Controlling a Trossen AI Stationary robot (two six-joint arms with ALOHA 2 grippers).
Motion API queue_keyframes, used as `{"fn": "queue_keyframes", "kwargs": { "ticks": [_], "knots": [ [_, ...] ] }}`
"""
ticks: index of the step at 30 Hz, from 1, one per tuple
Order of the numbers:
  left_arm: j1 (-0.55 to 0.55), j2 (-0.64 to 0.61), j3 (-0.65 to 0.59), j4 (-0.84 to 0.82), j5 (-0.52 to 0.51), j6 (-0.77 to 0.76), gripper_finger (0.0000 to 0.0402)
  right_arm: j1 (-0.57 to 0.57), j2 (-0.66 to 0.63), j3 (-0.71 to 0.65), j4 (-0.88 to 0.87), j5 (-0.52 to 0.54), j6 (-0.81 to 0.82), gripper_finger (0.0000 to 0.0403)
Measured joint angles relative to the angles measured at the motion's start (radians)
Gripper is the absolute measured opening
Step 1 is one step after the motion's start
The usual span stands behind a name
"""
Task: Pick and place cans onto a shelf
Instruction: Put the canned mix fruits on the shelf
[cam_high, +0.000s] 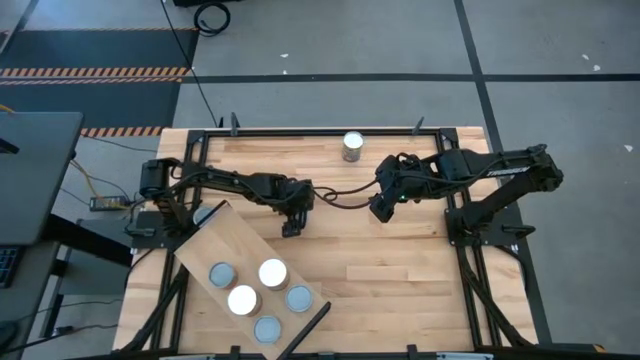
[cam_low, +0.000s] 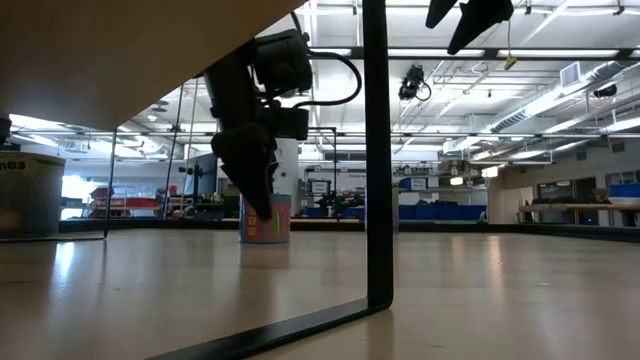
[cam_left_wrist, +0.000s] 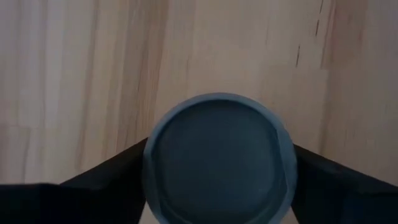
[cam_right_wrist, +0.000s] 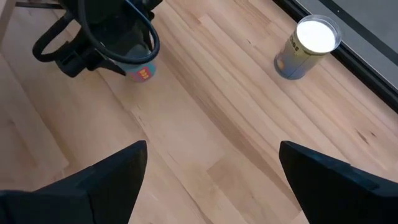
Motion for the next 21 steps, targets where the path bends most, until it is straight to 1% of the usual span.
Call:
{"fn": "queue_keyframes", "kwargs": {
  "ticks": [2, 3, 6, 9, 13, 14, 17, 21],
  "knots": [
    [0.0, 0.0, 0.004, -0.006, 0.0, -0.007, 0.0288, 0.001, 0.0, 0.0, 0.006, 0.0, 0.0, 0.0373],
    [0.0, -0.001, 0.007, -0.013, 0.0, -0.007, 0.0283, 0.001, 0.0, 0.0, 0.007, 0.0, 0.0, 0.0373],
    [0.0, -0.012, 0.041, -0.069, 0.001, -0.028, 0.0283, 0.001, 0.0, 0.0, 0.01, -0.001, 0.0, 0.0373],
    [-0.007, -0.066, 0.123, -0.208, 0.007, -0.032, 0.0283, 0.003, 0.0, 0.0, 0.011, -0.001, 0.0, 0.0373],
    [-0.035, -0.164, 0.251, -0.419, 0.009, 0.002, 0.0283, 0.003, 0.0, 0.0, 0.03, -0.002, -0.025, 0.0373],
    [-0.043, -0.194, 0.276, -0.447, 0.018, 0.016, 0.0283, 0.003, 0.0, 0.0, 0.033, -0.002, -0.031, 0.0373],
    [-0.068, -0.298, 0.307, -0.522, 0.071, 0.045, 0.0283, 0.003, 0.0, 0.0, 0.039, -0.002, -0.034, 0.0373],
    [-0.109, -0.439, 0.311, -0.577, 0.086, 0.052, 0.0283, 0.008, 0.0, 0.0, 0.041, 0.001, -0.05, 0.0373]
  ]
}}
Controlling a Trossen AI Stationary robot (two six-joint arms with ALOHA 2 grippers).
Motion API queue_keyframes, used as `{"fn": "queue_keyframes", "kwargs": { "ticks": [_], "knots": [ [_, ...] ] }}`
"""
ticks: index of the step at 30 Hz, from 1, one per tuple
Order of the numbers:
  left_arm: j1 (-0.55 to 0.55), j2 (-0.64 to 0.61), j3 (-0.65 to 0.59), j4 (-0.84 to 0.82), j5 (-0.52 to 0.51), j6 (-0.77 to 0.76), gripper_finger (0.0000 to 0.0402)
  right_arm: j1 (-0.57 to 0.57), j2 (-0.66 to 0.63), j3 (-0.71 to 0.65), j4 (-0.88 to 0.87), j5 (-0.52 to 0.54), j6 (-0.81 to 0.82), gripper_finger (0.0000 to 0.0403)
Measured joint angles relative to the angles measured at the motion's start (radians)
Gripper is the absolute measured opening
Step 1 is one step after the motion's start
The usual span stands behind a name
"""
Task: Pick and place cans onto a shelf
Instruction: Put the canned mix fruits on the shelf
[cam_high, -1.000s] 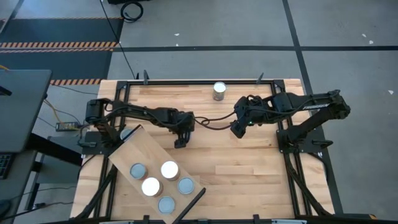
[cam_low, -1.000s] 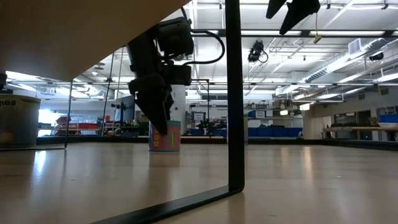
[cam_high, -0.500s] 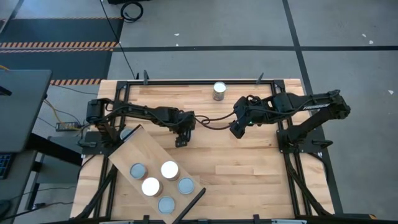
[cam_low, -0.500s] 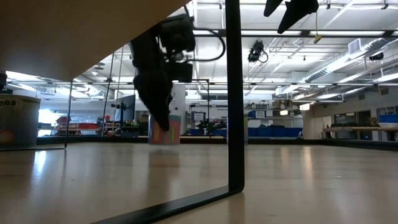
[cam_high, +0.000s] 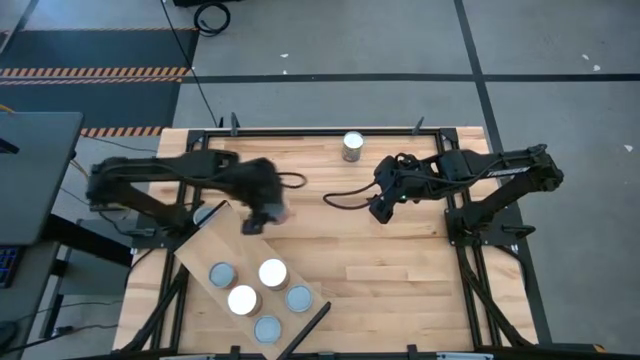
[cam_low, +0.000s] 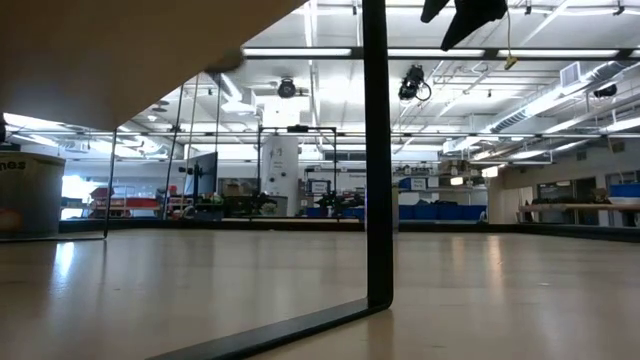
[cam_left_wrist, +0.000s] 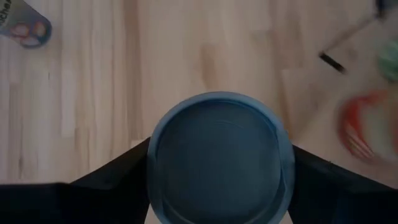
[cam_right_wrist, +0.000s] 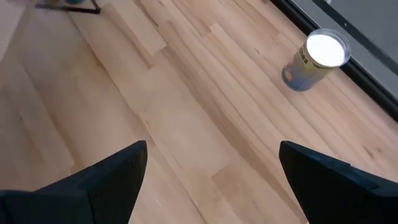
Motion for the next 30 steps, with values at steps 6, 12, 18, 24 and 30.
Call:
{"fn": "queue_keyframes", "kwargs": {
  "ticks": [6, 12, 18, 24, 30],
  "knots": [
    [-0.077, -0.121, 0.0, -0.172, 0.041, 0.056, 0.0283, 0.002, 0.0, 0.0, 0.017, 0.0, -0.018, 0.0373],
    [-0.206, -0.143, -0.051, -0.203, 0.05, 0.111, 0.0284, 0.002, 0.001, 0.0, 0.018, -0.025, -0.034, 0.0373],
    [-0.336, -0.131, -0.124, -0.084, 0.019, 0.119, 0.0284, 0.002, 0.011, 0.0, 0.019, -0.04, -0.034, 0.0373],
    [-0.368, -0.132, -0.151, -0.057, -0.007, 0.128, 0.0285, 0.002, 0.037, -0.001, 0.025, -0.055, -0.034, 0.0373],
    [-0.363, -0.132, -0.196, -0.04, -0.006, 0.14, 0.0286, 0.002, 0.064, 0.0, 0.043, -0.063, -0.033, 0.0373]
  ]
}}
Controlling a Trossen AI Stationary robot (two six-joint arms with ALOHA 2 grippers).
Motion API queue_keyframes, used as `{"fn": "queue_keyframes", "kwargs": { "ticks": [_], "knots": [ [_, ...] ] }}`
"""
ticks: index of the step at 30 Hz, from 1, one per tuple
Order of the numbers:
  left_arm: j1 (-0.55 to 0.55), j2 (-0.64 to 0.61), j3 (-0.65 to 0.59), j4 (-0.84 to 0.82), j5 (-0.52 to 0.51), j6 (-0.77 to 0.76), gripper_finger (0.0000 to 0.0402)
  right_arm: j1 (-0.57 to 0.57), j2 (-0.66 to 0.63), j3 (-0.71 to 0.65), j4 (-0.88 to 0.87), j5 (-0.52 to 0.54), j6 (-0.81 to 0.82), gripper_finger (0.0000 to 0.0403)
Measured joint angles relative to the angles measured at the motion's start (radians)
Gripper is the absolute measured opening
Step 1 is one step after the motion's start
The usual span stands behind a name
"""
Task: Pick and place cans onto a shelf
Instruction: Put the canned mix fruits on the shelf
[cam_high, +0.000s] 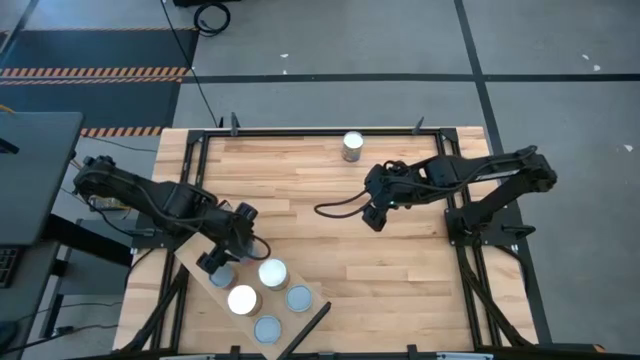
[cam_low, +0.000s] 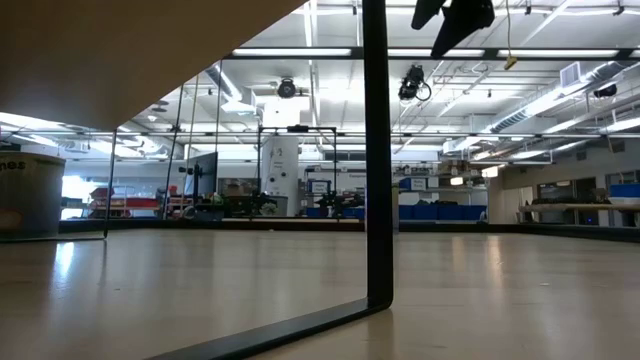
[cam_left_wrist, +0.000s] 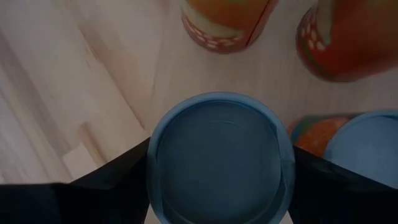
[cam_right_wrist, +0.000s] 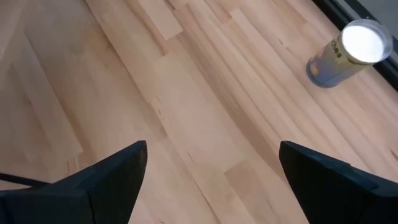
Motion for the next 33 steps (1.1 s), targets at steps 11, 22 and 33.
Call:
{"fn": "queue_keyframes", "kwargs": {
  "ticks": [11, 22, 33],
  "knots": [
    [0.005, 0.016, -0.034, 0.068, 0.011, 0.006, 0.0316, 0.0, 0.039, 0.0, 0.027, -0.062, 0.001, 0.0373],
    [0.005, 0.033, -0.024, 0.061, 0.005, 0.018, 0.0333, 0.0, 0.045, 0.0, 0.03, -0.115, 0.031, 0.0373],
    [0.004, 0.033, 0.006, 0.019, 0.006, 0.013, 0.0343, -0.002, 0.045, 0.0, 0.034, -0.138, 0.037, 0.0373]
  ]
}}
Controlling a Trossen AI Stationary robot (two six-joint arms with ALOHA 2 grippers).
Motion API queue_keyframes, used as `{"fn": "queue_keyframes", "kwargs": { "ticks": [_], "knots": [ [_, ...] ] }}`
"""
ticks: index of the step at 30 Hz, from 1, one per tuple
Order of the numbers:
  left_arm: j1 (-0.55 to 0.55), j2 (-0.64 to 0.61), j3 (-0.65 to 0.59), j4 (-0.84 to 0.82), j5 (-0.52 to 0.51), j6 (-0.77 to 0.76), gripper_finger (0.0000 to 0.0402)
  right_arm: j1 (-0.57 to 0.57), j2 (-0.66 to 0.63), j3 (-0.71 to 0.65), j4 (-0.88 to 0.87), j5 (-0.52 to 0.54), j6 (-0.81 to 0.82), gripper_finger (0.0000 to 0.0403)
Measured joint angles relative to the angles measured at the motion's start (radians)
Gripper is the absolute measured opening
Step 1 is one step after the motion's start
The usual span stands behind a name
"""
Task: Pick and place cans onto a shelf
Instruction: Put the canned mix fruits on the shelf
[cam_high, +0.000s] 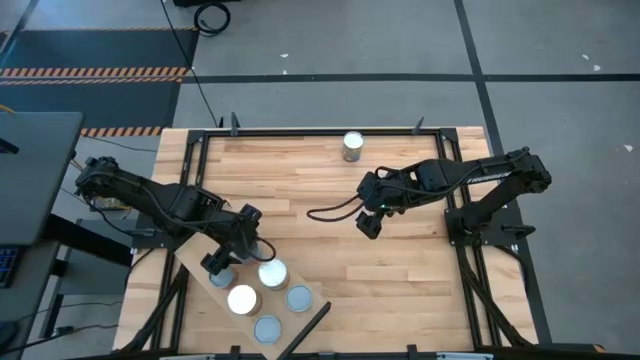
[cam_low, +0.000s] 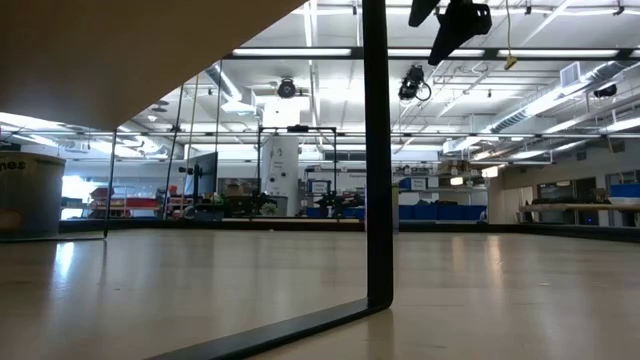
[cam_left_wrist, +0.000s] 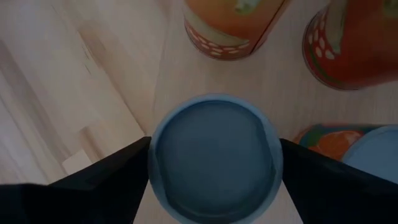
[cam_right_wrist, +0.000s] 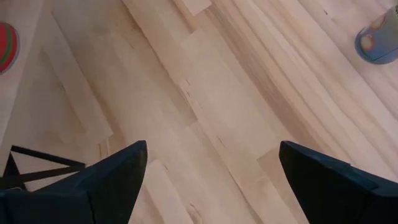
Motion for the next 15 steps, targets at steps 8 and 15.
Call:
{"fn": "queue_keyframes", "kwargs": {
  "ticks": [8, 15],
  "knots": [
    [0.0, -0.009, 0.022, 0.0, -0.007, -0.002, 0.0343, -0.006, 0.0, 0.0, 0.065, 0.0, -0.039, 0.0373],
    [0.0, -0.009, 0.053, -0.038, -0.007, -0.016, 0.0343, -0.019, 0.0, 0.0, 0.098, 0.0, -0.032, 0.0373]
  ]
}}
